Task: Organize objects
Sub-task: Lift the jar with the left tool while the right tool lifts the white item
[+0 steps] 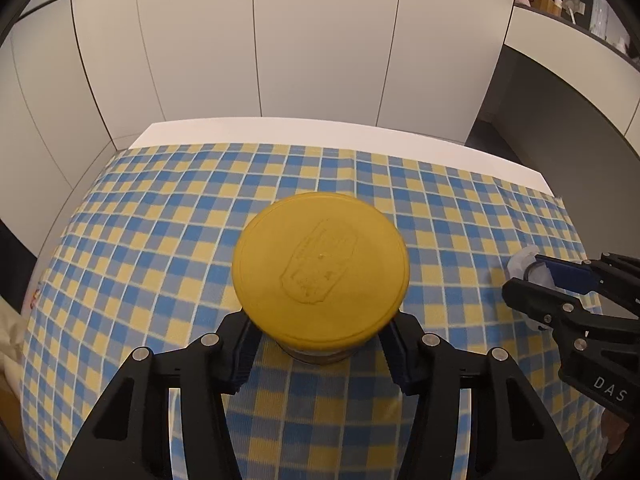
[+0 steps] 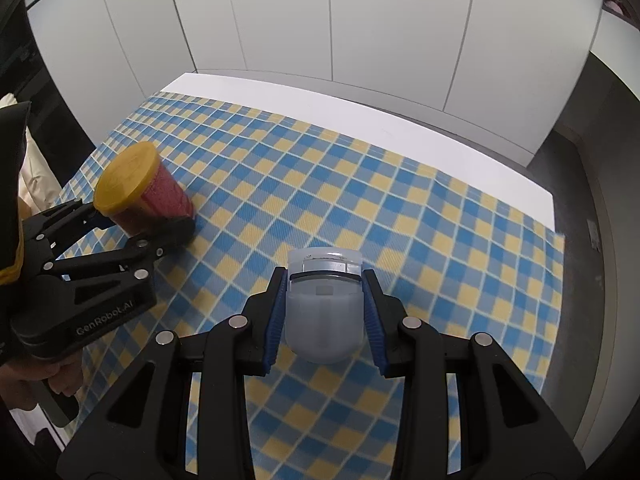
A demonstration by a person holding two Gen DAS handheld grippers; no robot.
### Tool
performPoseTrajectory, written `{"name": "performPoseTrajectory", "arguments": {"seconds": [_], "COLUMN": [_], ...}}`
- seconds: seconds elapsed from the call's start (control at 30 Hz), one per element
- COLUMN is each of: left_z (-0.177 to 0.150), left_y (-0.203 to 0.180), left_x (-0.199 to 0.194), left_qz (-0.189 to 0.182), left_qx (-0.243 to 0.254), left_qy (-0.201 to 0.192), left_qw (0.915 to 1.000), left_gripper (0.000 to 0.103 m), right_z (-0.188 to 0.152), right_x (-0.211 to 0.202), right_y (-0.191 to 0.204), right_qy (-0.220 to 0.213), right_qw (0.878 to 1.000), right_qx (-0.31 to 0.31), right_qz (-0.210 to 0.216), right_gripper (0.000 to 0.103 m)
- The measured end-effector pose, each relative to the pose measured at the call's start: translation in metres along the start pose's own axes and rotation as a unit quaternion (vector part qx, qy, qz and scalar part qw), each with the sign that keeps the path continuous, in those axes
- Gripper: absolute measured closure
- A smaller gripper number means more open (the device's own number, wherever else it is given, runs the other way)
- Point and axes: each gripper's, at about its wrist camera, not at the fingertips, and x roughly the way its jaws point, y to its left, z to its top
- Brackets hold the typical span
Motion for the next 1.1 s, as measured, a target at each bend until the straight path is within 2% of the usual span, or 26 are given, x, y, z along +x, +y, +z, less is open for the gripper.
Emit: {"name": "performPoseTrajectory", "arguments": {"seconds": [0.33,0.5,0.73,1.1], "left_z": [-0.008,-0.012,-0.019,-0.036], "left_y": [-0.008,-0.011,-0.018,-0.029], "left_x": [-0.063,-0.103,-0.169,-0.24], "left_qz": [0.002,-0.019,-0.024,-0.028], "left_qx": [0.008,-0.004,0.01,0.017], "left_qy": [0.004,0.0,-0.021,-0.039], "left_qw": [1.0,0.9998,0.9994,0.9987], "left_gripper": [0.05,0.05,0.05,0.05], "right_z": [-0.033,-0.044,-0.058,-0.077], "right_x": [-0.06,-0.09,-0.146,-0.215], "right_y": [-0.006,-0.003,0.006,0.021], "right_qy": [0.001,0.003,-0.007,-0.024], "right_qw": [0.999,0.998,0.997,0.997], "right_qx": [0.044,0.066,0.074,0.079], "right_qz": [-0.001,-0.001,-0.004,-0.007], "right_gripper": [0.065,0.065,0.065,0.065]}}
